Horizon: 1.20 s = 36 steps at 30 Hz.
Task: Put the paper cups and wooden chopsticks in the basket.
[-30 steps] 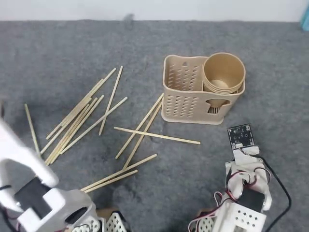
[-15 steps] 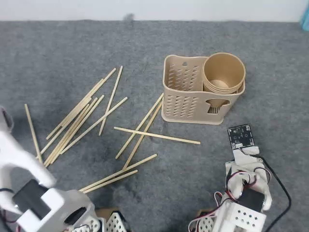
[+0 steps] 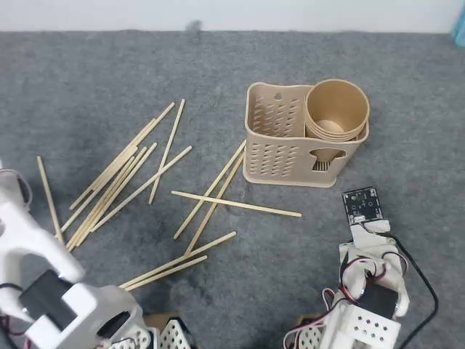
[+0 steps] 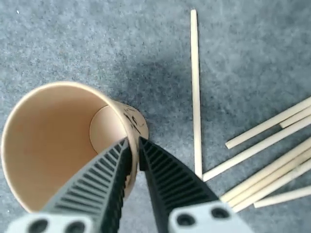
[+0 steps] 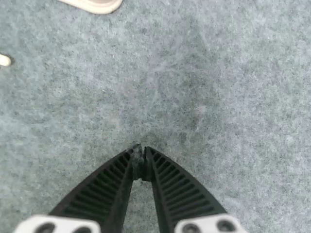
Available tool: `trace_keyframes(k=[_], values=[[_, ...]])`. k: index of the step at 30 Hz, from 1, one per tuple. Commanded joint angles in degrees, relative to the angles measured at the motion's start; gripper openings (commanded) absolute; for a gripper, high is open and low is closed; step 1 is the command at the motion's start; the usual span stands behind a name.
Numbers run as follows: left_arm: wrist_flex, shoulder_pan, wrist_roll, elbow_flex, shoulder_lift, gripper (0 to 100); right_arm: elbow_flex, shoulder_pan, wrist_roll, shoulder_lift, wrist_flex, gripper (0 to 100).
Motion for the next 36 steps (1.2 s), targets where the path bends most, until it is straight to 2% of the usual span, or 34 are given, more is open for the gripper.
trace_keyframes(k=[1,4,12,18,21,26,30,36], values=[[2.1,-0.1,-1.0,-0.4,-1.1,9,-0.2,-0.5,1.1,-1.1,-0.2,0.8],[2.9,-0.3,-1.0,-0.1,-1.1,12,-0.2,-0.5,1.1,-1.1,-0.2,0.8],[2.5,-0.4,-0.8,0.0,-0.4,9,-0.2,-0.4,1.1,-1.1,0.0,0.8],[-5.7,-0.4,-0.6,4.4,-0.4,2,-0.2,-0.3,1.1,-1.1,0.0,0.8],[-10.3,-0.4,-0.6,7.6,-0.4,1,-0.2,-0.3,1.1,-1.1,0.0,0.8],[-10.9,-0.4,-0.5,7.4,-1.3,1,-0.2,-0.3,1.1,-1.1,0.0,0.8],[-5.5,-0.5,-0.5,3.4,-4.4,1,-0.2,-0.3,1.1,-1.1,0.0,0.8],[8.6,0.3,0.4,-5.7,-13.2,1,-0.2,-0.2,1.0,-1.1,0.0,0.8]])
